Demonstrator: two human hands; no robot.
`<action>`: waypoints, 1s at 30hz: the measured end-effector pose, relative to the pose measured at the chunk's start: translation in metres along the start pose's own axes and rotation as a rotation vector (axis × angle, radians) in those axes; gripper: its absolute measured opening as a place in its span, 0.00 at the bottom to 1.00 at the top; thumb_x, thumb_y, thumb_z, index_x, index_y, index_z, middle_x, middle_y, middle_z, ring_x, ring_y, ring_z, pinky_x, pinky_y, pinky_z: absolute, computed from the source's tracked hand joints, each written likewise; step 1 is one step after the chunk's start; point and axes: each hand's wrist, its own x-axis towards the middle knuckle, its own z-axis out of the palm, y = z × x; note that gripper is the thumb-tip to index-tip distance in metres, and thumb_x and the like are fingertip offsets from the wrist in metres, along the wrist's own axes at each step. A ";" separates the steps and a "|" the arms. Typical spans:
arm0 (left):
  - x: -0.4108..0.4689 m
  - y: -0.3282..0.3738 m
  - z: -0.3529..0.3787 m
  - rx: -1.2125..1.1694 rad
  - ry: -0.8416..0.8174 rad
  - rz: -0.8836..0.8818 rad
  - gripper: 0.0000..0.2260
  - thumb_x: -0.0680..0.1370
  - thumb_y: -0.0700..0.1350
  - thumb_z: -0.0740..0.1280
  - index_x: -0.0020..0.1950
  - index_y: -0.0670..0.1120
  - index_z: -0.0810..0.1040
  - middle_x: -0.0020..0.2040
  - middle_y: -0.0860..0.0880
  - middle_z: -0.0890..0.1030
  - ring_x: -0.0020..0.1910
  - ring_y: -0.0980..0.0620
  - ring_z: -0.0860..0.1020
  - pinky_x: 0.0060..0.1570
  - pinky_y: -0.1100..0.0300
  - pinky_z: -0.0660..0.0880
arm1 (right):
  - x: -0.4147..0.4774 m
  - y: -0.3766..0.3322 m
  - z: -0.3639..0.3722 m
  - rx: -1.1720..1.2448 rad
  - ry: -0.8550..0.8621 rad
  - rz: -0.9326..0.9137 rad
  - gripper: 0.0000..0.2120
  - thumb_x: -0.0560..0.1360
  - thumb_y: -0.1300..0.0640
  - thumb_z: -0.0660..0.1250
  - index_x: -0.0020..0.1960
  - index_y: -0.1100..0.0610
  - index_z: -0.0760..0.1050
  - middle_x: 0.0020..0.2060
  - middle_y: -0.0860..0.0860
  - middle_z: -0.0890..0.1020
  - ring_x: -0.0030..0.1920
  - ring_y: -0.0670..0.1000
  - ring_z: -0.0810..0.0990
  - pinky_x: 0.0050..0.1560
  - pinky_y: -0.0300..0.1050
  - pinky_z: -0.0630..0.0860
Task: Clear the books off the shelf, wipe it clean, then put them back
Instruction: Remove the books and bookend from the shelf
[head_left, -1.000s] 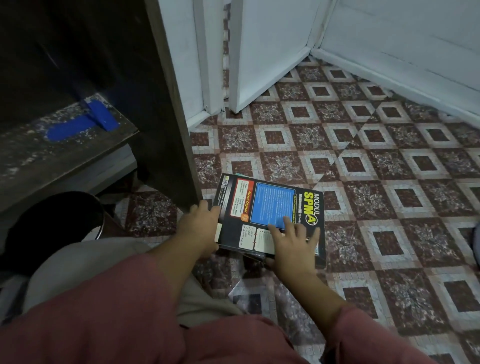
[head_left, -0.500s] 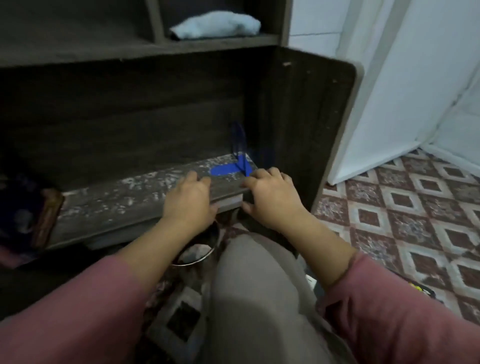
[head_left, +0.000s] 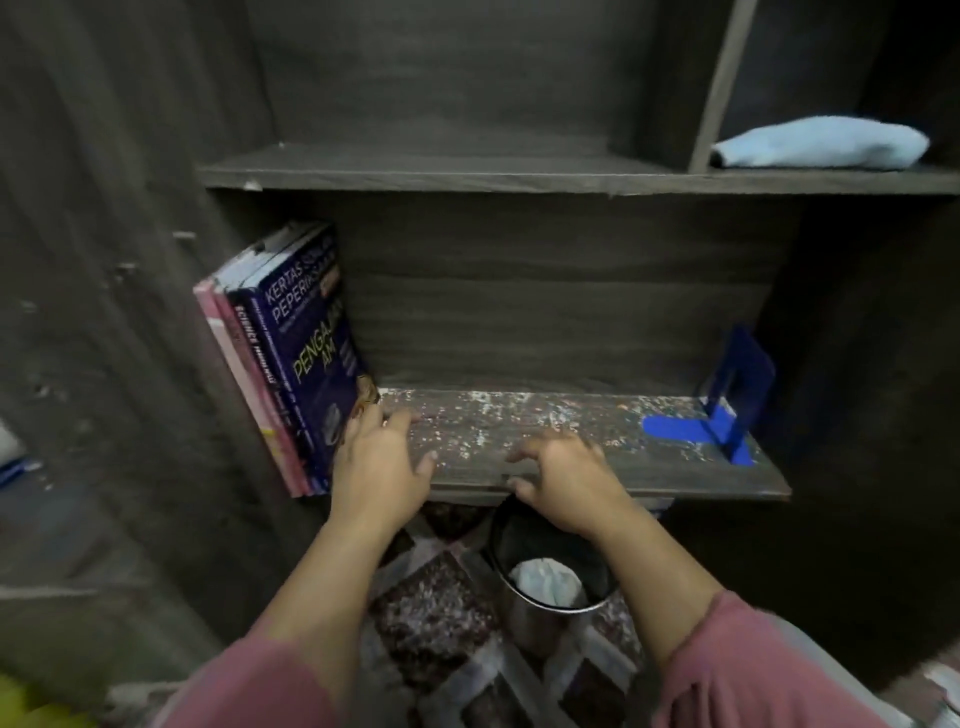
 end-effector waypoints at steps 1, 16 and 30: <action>0.005 -0.004 0.000 -0.010 0.016 -0.009 0.22 0.75 0.52 0.70 0.67 0.48 0.73 0.64 0.46 0.70 0.64 0.44 0.67 0.64 0.48 0.69 | 0.004 -0.001 0.002 0.013 0.000 -0.007 0.16 0.76 0.46 0.67 0.63 0.44 0.75 0.65 0.47 0.75 0.68 0.53 0.69 0.72 0.56 0.60; 0.048 -0.021 -0.013 -0.127 0.691 -0.266 0.43 0.72 0.48 0.71 0.78 0.37 0.49 0.74 0.37 0.58 0.68 0.37 0.61 0.71 0.45 0.59 | 0.007 0.010 0.012 0.144 -0.038 -0.061 0.15 0.75 0.46 0.70 0.60 0.45 0.77 0.59 0.44 0.78 0.59 0.48 0.75 0.60 0.44 0.72; 0.065 -0.028 -0.010 -0.261 0.797 -0.391 0.27 0.71 0.44 0.73 0.66 0.40 0.68 0.63 0.39 0.69 0.63 0.39 0.67 0.63 0.48 0.65 | -0.014 0.046 0.003 0.176 -0.054 -0.026 0.13 0.73 0.46 0.71 0.57 0.43 0.78 0.58 0.42 0.78 0.59 0.44 0.75 0.60 0.40 0.71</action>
